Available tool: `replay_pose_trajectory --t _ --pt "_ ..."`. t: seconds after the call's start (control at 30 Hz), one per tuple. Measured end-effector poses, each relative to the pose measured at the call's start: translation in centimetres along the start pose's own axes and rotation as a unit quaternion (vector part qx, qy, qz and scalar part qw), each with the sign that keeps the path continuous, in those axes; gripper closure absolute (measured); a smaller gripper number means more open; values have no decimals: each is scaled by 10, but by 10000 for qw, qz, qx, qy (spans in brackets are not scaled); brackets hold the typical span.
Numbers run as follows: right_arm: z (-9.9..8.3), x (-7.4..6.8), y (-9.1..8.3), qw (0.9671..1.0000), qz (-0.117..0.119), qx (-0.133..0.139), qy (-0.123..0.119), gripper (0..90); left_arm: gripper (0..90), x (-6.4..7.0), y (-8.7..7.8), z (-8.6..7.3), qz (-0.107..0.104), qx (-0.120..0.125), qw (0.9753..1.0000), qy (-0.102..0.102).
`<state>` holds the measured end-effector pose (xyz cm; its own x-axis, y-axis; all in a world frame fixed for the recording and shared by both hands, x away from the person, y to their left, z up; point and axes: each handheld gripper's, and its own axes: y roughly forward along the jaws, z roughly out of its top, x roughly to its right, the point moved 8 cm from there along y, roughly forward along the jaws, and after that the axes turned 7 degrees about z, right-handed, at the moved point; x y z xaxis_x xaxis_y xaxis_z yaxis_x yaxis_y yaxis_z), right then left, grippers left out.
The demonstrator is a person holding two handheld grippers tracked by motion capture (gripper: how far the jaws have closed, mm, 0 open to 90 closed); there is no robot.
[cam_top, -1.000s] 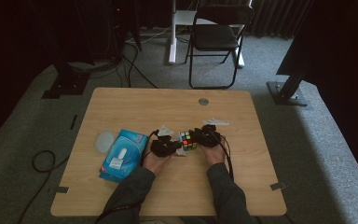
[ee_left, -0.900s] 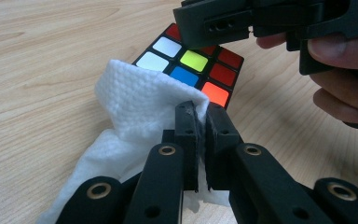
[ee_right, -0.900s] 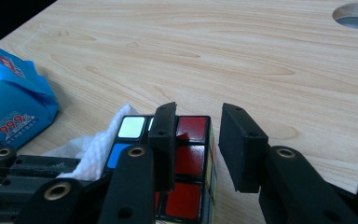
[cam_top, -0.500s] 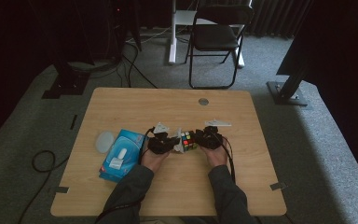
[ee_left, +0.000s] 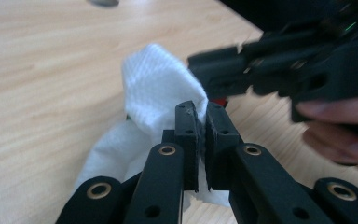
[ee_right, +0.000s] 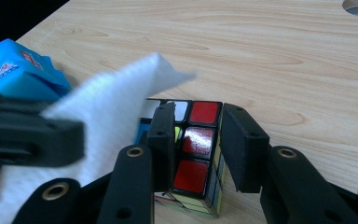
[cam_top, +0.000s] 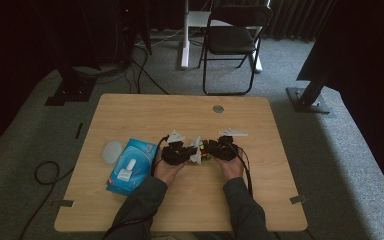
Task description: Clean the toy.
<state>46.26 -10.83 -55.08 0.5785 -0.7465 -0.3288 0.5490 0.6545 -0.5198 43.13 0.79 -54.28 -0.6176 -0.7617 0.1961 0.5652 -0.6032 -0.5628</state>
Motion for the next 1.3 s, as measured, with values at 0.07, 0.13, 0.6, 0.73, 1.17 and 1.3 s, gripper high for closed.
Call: replay_pose_trajectory --t 0.07,0.13,0.6,0.73,1.17,1.3 --pt "0 0 0 10000 2 0 -1 661 861 -1 3 -5 19 -66 10000 -2" --pt "0 0 0 10000 4 -1 1 664 861 -2 3 -7 26 -84 10000 -5" --pt "-1 1 -2 9998 -41 49 211 705 860 -9 12 -24 215 -382 9990 47" --pt "-3 1 -4 9997 -36 48 234 700 860 -9 17 -27 225 -430 9988 35" --pt "-5 2 -3 9992 22 37 403 703 859 -3 11 -20 127 -312 9994 103" --pt "-5 1 -3 9992 -11 59 405 705 859 -5 15 -24 276 -447 9984 209"
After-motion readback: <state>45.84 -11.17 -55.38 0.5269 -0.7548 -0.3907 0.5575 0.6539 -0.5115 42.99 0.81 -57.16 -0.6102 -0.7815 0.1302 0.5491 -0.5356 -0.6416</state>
